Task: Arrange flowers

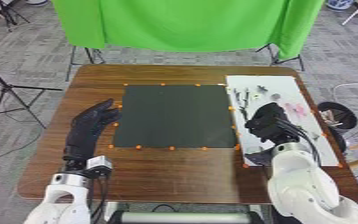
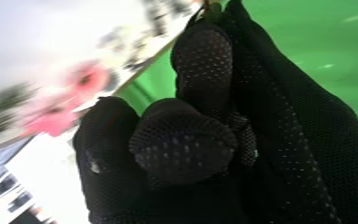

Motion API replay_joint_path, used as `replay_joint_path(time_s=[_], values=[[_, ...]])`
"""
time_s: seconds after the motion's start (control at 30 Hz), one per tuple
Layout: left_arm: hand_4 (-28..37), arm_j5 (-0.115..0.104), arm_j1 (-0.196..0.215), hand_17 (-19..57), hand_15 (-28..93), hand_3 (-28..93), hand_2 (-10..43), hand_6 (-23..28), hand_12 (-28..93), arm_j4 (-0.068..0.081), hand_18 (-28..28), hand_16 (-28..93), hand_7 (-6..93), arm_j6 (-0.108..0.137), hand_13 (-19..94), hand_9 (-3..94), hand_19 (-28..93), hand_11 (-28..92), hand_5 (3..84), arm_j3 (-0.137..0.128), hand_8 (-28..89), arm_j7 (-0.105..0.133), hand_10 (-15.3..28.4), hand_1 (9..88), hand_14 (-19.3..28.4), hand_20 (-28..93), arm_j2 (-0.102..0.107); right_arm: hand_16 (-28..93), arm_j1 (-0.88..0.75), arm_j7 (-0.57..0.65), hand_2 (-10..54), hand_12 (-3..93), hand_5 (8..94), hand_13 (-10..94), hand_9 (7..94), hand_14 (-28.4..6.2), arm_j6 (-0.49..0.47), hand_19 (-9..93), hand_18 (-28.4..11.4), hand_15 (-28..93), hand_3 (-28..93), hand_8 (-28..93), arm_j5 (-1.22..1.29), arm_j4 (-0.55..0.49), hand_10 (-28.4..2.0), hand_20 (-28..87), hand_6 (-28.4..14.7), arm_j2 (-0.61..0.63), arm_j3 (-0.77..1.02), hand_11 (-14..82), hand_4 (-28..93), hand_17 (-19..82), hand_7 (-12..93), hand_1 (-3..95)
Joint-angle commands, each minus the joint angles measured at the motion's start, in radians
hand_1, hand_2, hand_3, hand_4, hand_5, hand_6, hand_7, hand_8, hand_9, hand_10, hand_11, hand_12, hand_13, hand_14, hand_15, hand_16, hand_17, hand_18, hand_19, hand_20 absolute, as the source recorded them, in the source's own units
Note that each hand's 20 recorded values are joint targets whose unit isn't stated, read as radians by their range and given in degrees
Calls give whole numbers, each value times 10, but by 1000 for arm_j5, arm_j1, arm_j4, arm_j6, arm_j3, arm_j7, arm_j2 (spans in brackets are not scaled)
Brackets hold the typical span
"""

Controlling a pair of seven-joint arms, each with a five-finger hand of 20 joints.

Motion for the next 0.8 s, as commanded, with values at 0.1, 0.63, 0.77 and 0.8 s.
replay_joint_path(time_s=[0.1, 0.63, 0.77, 0.8], values=[[-242, -68, -60, 109, 244, 709, -39, 21, 115, 106, 106, -8, 142, 123, 396, 490, 50, 190, 509, -102, -73, 54, 140, 262, 178, 186, 113, 219, 389, -45, -95, 343, 708, 937, 908, 5, 10, 855, -33, 625, 631, 86, 51, 102, -124, 453, -65, -96, -264, 366, 79, 767, 516, 587], [-261, -117, -84, 123, 240, 739, -45, 14, 115, 250, 101, -6, 156, 150, 412, 496, 31, 193, 513, -90, -79, 70, 137, 247, 169, 188, 88, 210, 618, -94, -95, 333, 711, 937, 911, 5, 43, 853, -34, 630, 623, 80, 178, 300, -124, 456, -69, -326, -578, 372, 99, 772, 517, 586], [-262, -119, -85, 122, 238, 741, -45, 13, 115, 250, 100, -4, 157, 146, 414, 498, 31, 193, 514, -77, -80, 73, 137, 248, 168, 187, 85, 209, 632, -101, -95, 329, 712, 937, 913, 6, 36, 851, -38, 629, 623, 79, 263, 311, -125, 455, -69, -340, -622, 371, 100, 773, 517, 585], [-263, -118, -87, 122, 237, 742, -45, 13, 116, 249, 100, -4, 158, 144, 415, 498, 31, 194, 514, -72, -80, 72, 137, 247, 168, 187, 85, 208, 630, -101, -95, 328, 713, 937, 914, 5, 40, 851, -38, 629, 623, 79, 267, 313, -125, 454, -69, -343, -630, 371, 100, 774, 517, 585]])
